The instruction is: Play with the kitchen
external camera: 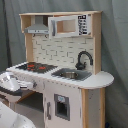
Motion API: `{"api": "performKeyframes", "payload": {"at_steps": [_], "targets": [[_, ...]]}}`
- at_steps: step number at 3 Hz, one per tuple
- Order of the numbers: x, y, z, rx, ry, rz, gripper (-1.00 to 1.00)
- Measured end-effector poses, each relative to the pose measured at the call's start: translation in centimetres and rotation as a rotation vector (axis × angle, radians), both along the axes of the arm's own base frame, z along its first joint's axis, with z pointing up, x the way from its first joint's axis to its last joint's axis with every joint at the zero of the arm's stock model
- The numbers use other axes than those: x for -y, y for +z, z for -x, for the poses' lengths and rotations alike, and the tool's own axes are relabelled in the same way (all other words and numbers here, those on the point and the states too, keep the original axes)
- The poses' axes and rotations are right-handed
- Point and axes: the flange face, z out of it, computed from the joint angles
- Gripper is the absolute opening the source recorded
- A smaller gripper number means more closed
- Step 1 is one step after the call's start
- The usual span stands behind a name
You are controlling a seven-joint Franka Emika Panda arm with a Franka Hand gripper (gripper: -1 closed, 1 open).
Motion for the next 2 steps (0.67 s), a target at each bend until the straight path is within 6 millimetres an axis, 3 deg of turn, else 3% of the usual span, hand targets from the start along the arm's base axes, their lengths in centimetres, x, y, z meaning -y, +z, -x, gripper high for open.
{"api": "performKeyframes", "payload": {"at_steps": [1, 2], "targets": [[0.2, 0.5, -1.2, 0.004, 0.020, -0.020, 1.00], [0.1, -0.7, -0.9, 0.012, 0.042, -0.034, 1.00]]}}
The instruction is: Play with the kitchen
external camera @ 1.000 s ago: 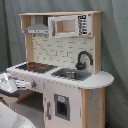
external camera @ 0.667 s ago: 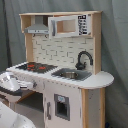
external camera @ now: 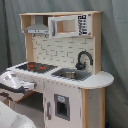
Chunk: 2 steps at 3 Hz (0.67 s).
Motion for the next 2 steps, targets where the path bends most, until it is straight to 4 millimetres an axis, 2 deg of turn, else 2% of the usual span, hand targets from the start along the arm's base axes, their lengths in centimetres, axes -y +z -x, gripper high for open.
{"api": "performKeyframes", "payload": {"at_steps": [2], "targets": [[1.49, -2.03, -1.20, 0.020, 0.031, 0.069, 1.00]]}}
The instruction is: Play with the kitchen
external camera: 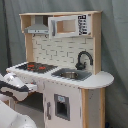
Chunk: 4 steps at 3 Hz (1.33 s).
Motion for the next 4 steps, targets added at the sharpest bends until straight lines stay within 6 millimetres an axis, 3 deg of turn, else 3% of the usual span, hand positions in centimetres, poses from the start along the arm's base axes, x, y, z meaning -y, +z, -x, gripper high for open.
{"api": "performKeyframes", "payload": {"at_steps": [1, 4], "targets": [[0.7, -0.3, -0.5, 0.020, 0.020, 0.027, 1.00], [0.1, -2.5, -0.7, 0.143, 0.006, -0.091, 1.00]]}}
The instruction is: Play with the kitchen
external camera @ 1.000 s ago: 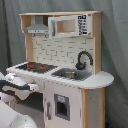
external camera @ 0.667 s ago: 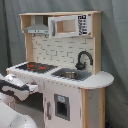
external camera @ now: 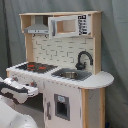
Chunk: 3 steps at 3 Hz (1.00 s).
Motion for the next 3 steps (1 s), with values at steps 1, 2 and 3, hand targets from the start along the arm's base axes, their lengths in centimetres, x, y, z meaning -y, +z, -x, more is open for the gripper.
{"api": "performKeyframes", "payload": {"at_steps": [1, 2, 3], "targets": [[0.6, -0.2, -1.2, 0.018, 0.019, 0.020, 1.00], [-0.3, -1.0, -1.9, 0.009, 0.025, -0.001, 1.00], [-0.7, -0.1, -1.7, -0.033, 0.074, 0.012, 1.00]]}}
